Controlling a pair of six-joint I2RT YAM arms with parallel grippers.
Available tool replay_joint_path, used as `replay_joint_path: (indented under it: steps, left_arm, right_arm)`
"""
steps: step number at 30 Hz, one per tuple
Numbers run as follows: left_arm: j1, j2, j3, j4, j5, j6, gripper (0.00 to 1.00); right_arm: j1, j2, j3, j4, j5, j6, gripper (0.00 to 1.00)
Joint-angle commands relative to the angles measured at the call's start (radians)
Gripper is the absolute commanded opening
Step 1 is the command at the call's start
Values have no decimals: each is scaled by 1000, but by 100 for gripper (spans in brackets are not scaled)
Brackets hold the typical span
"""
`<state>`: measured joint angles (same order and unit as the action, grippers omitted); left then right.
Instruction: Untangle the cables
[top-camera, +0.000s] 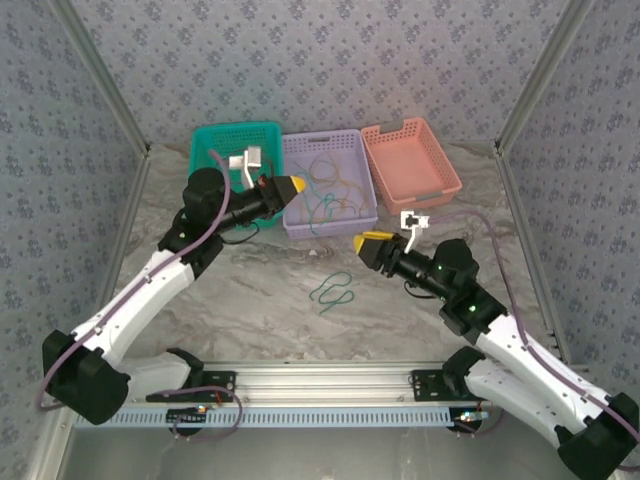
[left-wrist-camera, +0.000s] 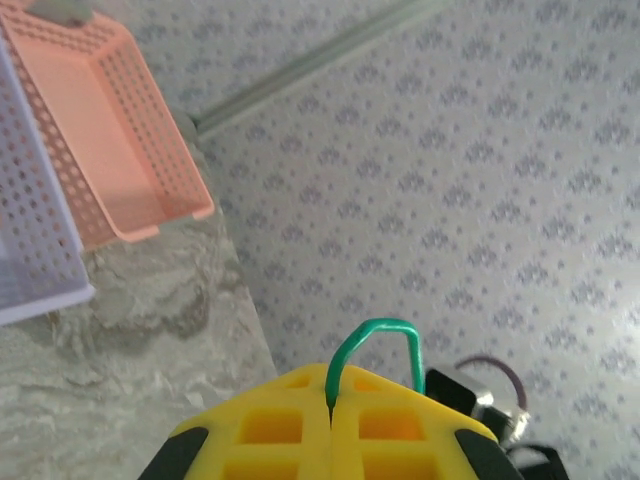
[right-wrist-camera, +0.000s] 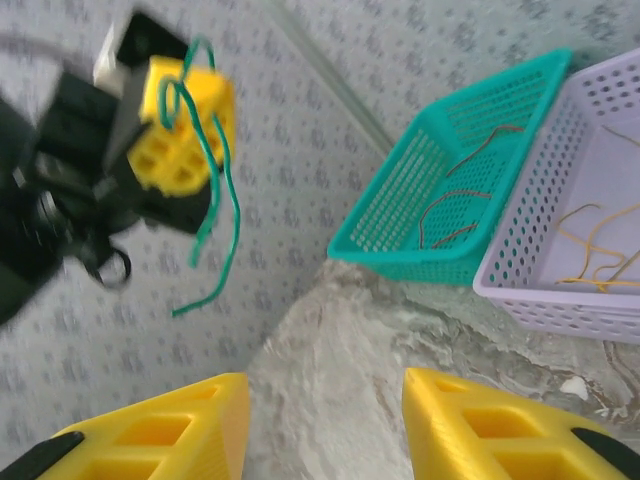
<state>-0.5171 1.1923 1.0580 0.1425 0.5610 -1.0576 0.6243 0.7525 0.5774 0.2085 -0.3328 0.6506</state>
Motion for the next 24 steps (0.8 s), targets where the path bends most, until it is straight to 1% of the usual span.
replay_joint_path:
  steps: [1,4,7,9,14,17,19,24]
  left_arm:
    - [1,34,57,-144,160,48,0]
    - [1,46,54,-151,181,47,0]
    - [-1,46,45,-149,180,50,0]
    - [-1,48,43,-143,184,48,0]
    - [-6,53,50,-137,185,44,0]
    - [-7,53,54,-134,185,41,0]
    - [-11,53,51,-132,184,41,0]
    - [-30,58,40,-105,180,27,0]
  right_arm:
    - [-35,30,56,-2,-219,-190,46]
    - [-47,102,123,18,-290,-206,46]
    - [-44,157,144,99,-338,-170,46]
    - [-33,178,147,141,-351,-148,46]
    - [-8,235,161,172,-361,-122,45]
    - [3,259,161,185,-350,-113,39]
    - [14,270,162,195,-335,-111,37]
    - [28,308,183,181,-288,-120,25]
